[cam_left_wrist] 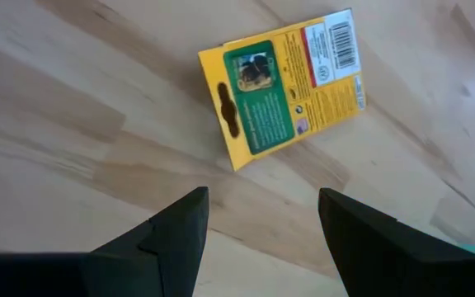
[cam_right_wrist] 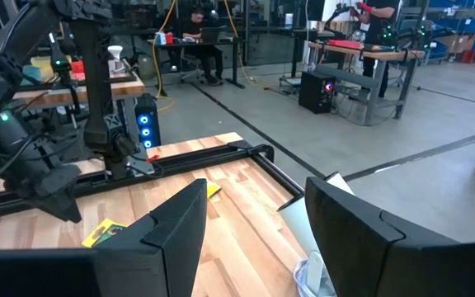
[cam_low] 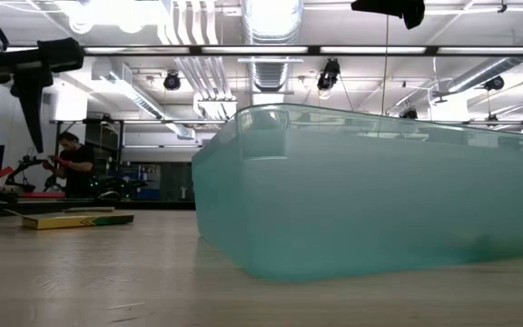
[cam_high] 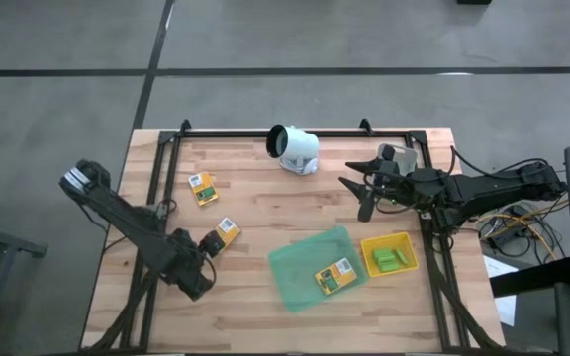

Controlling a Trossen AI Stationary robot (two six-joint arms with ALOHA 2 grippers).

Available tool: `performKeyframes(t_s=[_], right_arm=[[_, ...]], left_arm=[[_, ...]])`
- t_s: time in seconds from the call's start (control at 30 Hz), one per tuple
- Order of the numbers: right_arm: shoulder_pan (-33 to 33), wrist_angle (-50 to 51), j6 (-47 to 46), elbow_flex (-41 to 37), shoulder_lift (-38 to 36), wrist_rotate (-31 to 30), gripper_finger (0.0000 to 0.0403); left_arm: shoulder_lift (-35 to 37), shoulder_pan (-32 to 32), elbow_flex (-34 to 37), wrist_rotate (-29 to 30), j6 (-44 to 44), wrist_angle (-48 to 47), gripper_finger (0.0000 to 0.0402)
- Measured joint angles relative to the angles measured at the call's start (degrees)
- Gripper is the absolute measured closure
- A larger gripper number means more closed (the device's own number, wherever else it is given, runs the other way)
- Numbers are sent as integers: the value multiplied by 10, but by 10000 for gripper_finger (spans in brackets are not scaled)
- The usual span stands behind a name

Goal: Pick & Place School Supplies
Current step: Put the yellow crayon box into the green bin

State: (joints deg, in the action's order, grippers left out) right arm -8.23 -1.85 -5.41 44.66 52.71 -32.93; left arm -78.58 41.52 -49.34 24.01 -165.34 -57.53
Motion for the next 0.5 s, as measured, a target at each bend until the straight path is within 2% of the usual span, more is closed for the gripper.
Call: performKeyframes(t_s=[0.33, 0.5], right_arm=[[0, 0, 0, 0, 0, 0, 199], [0, 0, 0, 0, 0, 0, 199]], left_arm=[[-65, 7, 6, -24, -39, 5, 166], [-81, 11, 12, 7, -41, 3, 166]])
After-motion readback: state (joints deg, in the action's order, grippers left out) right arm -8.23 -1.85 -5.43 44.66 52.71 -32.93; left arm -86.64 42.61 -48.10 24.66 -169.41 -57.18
